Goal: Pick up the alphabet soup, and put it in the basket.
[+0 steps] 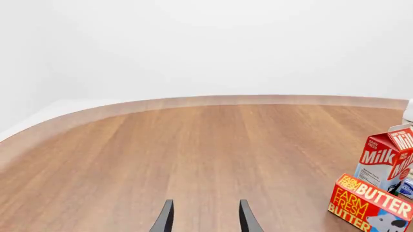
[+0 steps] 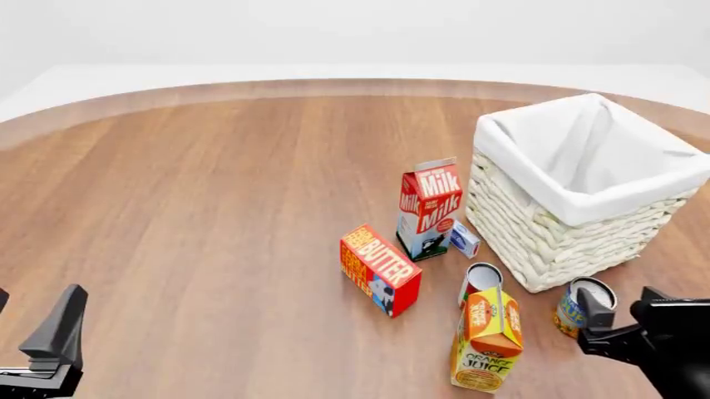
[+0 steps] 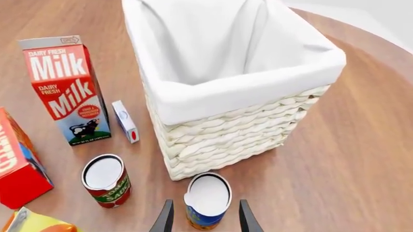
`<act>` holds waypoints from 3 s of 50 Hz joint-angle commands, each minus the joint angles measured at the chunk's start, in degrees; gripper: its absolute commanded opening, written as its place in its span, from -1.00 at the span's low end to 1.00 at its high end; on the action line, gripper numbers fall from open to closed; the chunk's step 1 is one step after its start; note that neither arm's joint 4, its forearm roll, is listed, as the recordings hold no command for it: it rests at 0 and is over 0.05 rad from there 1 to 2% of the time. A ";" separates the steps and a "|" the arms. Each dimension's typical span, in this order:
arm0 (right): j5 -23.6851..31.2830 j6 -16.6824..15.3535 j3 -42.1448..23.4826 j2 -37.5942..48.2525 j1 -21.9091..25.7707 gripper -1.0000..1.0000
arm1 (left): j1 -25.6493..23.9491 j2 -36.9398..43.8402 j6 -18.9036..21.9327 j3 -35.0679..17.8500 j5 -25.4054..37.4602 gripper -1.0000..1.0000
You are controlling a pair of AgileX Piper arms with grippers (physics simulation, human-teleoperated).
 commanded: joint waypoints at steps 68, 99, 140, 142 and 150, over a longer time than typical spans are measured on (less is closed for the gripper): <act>-30.69 -4.54 0.00 36.14 -4.11 -1.00 | 0.01 0.00 -0.01 0.00 0.00 1.00; 3.74 -4.21 0.00 -2.33 -4.45 -1.00 | -0.01 -0.01 0.00 0.00 0.00 1.00; 23.33 -5.30 -0.03 -29.05 -3.21 -1.00 | -0.01 0.00 0.00 0.00 0.00 1.00; 23.54 -5.23 -0.01 -30.15 -3.21 -1.00 | 0.00 0.00 -0.01 0.00 0.00 1.00; 25.66 -5.28 -0.73 -33.40 -2.52 -1.00 | 0.00 0.01 0.00 0.00 0.00 1.00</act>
